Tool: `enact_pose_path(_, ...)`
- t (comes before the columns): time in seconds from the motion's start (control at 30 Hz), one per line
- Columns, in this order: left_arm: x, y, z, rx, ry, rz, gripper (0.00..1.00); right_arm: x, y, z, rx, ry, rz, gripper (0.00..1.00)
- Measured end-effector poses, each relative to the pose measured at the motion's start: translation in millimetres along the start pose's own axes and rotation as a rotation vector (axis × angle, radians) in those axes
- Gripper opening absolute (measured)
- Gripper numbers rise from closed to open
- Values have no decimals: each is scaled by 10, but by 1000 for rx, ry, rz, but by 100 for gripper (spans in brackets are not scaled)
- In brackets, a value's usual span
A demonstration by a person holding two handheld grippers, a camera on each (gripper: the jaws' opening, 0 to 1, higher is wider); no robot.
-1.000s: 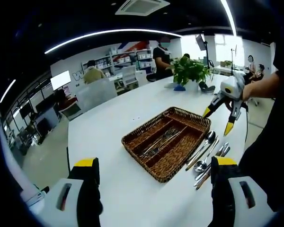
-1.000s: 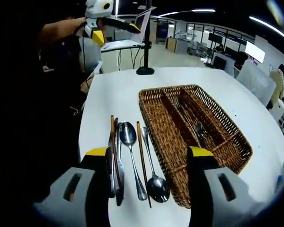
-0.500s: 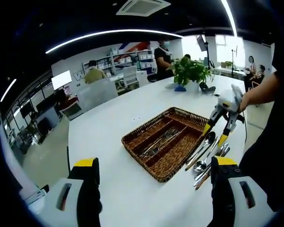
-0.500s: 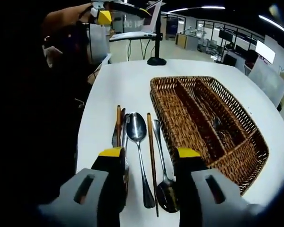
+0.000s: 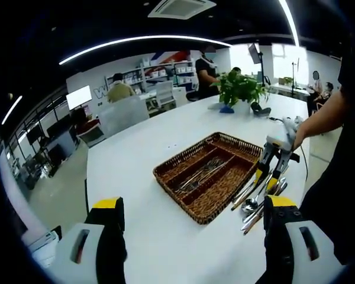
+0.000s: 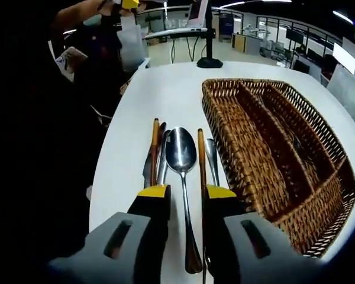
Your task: Arrange the knives, forks, and spoons in their matching storage slots by inserting each utensil handle-first until every utensil is classified and aligned in the correct compartment
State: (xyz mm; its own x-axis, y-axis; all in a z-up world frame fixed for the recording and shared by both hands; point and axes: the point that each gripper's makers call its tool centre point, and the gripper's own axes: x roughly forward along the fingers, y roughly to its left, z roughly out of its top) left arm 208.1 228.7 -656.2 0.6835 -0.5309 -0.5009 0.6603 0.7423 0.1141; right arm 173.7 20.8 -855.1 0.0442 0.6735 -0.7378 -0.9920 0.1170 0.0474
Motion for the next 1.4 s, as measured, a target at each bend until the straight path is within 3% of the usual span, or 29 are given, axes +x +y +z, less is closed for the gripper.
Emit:
enact_pose_path(0.13, -20, 26, -28, -6, 2, 6, 100, 86, 10, -83, -11, 27, 16, 13)
enact_pose_path(0.43, -59, 59, -90, -19, 5, 16, 100, 157, 30, -95, -27, 27, 28, 8)
enact_pose_path(0.63, -65, 78, -114, -23, 7, 22, 100, 168, 37, -72, -198, 51, 12, 3)
enact_pose_path(0.77, -56, 82, -118, -22, 7, 21, 100, 163, 18, -60, -167, 72, 11, 2)
enact_pose_path(1.0, -69, 88, -84, -13, 6, 22, 100, 150, 31, -73, -201, 104, 14, 1)
enact_pose_path(1.4, -80, 112, -94, -12, 3, 28, 100, -41, 17, 52, -160, 124, -2, 0)
